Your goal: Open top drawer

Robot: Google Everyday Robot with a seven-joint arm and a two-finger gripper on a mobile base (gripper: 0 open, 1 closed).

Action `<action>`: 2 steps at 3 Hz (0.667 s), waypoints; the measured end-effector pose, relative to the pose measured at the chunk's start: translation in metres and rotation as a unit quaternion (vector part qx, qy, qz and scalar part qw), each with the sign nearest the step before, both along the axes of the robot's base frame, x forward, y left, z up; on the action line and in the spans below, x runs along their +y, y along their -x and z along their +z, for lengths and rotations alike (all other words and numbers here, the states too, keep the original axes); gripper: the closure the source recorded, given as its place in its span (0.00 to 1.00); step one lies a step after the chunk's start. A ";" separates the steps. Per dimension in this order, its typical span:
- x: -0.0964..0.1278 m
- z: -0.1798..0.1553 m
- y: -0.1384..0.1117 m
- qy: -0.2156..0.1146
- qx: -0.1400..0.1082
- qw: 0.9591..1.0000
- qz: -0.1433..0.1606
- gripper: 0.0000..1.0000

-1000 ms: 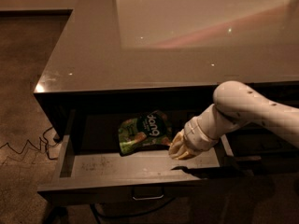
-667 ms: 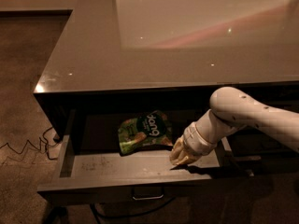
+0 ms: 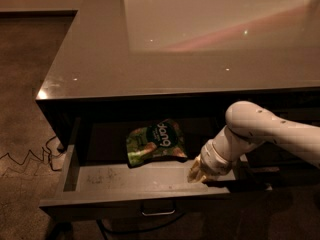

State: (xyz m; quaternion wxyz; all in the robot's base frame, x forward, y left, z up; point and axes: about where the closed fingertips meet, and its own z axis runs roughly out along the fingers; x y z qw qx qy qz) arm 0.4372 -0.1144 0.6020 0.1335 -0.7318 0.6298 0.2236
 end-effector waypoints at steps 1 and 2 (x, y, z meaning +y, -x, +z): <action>-0.007 0.004 0.009 0.012 -0.001 1.000 -0.007 1.00; -0.009 0.008 0.014 0.020 -0.006 1.000 -0.008 1.00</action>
Offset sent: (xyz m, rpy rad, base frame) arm -0.0353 -0.0152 0.0299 -0.0942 -0.0585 -0.0224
